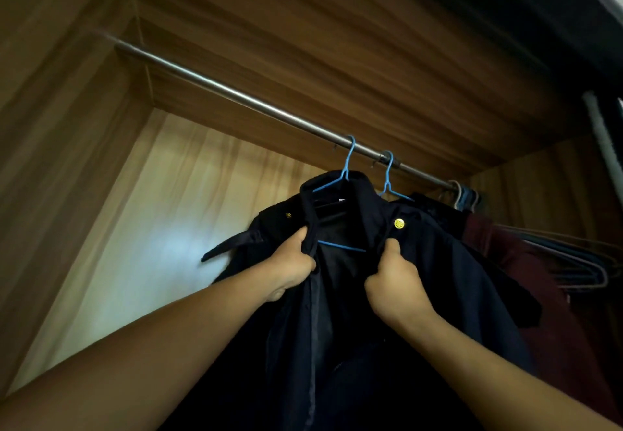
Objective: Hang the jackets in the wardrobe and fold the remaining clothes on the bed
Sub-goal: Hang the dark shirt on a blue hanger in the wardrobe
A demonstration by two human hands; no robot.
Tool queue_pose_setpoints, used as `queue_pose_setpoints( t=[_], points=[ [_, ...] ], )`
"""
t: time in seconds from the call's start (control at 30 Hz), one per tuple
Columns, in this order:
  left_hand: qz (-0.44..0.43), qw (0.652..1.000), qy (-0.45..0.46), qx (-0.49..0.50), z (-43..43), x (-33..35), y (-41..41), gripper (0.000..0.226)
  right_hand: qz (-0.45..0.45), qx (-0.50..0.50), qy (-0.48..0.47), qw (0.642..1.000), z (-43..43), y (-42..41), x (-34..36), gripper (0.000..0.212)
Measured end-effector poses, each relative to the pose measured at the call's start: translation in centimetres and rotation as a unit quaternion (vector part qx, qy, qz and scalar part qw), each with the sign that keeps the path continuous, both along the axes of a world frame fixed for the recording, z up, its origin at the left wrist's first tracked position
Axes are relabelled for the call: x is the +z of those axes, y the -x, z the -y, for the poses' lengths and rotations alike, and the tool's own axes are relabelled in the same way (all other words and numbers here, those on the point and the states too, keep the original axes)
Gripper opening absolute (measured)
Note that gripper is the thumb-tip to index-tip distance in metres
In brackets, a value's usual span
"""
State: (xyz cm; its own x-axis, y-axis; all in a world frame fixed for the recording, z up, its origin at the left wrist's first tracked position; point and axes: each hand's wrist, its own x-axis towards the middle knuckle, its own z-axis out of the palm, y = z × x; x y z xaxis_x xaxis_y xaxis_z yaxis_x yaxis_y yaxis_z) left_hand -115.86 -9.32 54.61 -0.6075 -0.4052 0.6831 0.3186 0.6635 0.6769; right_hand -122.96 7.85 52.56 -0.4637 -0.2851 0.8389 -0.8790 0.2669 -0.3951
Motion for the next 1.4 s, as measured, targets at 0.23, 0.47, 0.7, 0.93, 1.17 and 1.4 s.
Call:
queue_pose_setpoints(
  t=[0.23,0.47,0.7,0.93,1.17,1.4],
  points=[
    [-0.003,0.998,0.048,-0.029,-2.0,-1.0,0.4,0.075,0.004,0.066,-0.014,0.998,2.3,1.3,3.0,0.022],
    [0.004,0.994,0.099,-0.047,-2.2,-1.9,0.0,0.079,0.012,0.167,-0.056,0.984,4.4,2.5,4.4,0.051],
    [0.033,0.995,0.093,-0.019,-1.3,-3.9,-0.5,0.098,0.037,0.217,-0.02,0.975,3.0,3.1,0.6,0.052],
    [-0.028,0.999,-0.026,-0.002,0.6,-9.9,-2.1,0.1,0.203,0.309,0.196,0.908,1.6,1.8,-7.7,0.055],
    [0.042,0.998,0.009,0.052,-1.9,-15.7,-2.2,0.04,0.24,0.273,0.102,0.926,1.7,-1.3,-11.0,0.02],
    [0.065,0.982,0.098,0.148,-4.7,-17.8,-4.5,0.05,0.266,0.238,-0.064,0.932,-0.9,-3.3,-14.0,0.068]
  ],
)
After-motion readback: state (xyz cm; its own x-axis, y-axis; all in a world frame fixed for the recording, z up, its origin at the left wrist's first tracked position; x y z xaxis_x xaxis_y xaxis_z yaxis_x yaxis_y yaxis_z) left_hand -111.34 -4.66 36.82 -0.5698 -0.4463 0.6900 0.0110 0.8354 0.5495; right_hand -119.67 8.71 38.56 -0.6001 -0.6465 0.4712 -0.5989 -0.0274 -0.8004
